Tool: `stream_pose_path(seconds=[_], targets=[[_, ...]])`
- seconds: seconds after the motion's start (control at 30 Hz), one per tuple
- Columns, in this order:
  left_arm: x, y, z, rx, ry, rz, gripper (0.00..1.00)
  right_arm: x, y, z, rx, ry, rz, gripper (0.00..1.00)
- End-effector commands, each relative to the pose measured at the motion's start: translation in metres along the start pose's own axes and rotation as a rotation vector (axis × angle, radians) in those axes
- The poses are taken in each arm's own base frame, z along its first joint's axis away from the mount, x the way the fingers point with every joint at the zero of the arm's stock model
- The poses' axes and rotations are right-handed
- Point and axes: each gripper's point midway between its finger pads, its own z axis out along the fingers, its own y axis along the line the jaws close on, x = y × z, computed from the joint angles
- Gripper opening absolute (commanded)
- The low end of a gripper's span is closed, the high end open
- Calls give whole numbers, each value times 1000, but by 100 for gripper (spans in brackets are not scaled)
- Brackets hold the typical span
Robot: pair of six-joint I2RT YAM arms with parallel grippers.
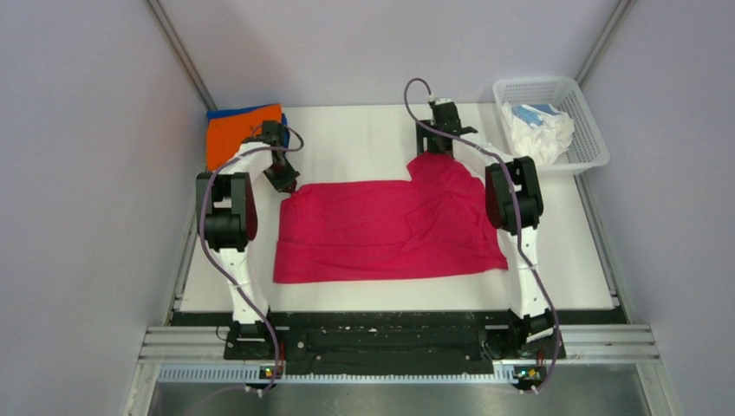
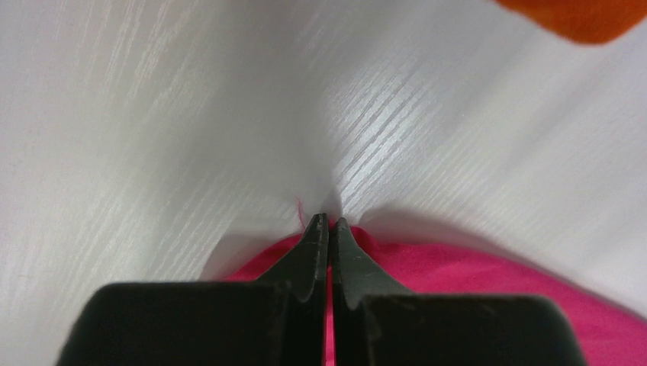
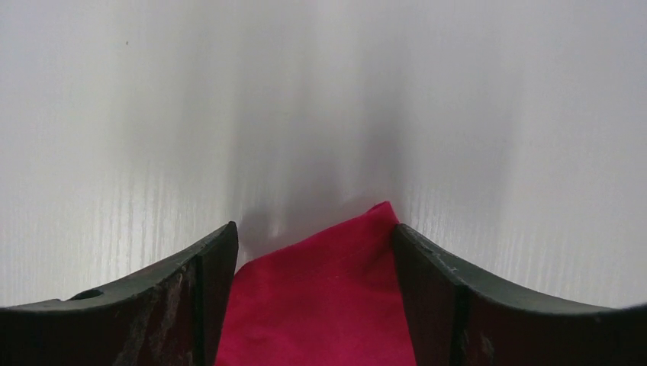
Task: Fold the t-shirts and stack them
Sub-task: Grab the side of the flattened tshirt furthest away from the robot with both arms, then fold the other side of the tshirt into a rectangle
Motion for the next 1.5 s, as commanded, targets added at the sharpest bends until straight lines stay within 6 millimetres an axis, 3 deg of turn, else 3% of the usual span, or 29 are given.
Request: stream_pose_path(seconds=[0.0,0.1,0.17,0.23,0.4,0.53,0.6,1.13,1.33,1.47], targets=[[-13,-13,-28,82,-66,12,0,24,-4,0,31,54,2,68],[-10,-12,-31,85,-68,18,0,28,-5,-3,36,56,20,49],[-10,-12,-34,92,-78,20,0,22,-4,-5,31,31,30,33],[-14,-14,-39,106,-98,27,0,11,-3,-9,28,6,36,23],[-29,-22,-53,129,-143,51,0,-25,2,-23,4,-87,47,6],[-27,-20,-59,134,-152,55,0,-41,5,-46,-29,-150,38,0],[-23,-17,-60,134,-147,57,0,-48,5,-66,-44,-188,37,0],[11,14,-88,144,-189,44,0,17,5,-198,-159,-223,21,0],[28,34,-95,125,-208,37,0,55,1,-238,-156,-184,18,0],[41,47,-98,116,-220,27,0,90,-6,-255,-147,-130,17,0]])
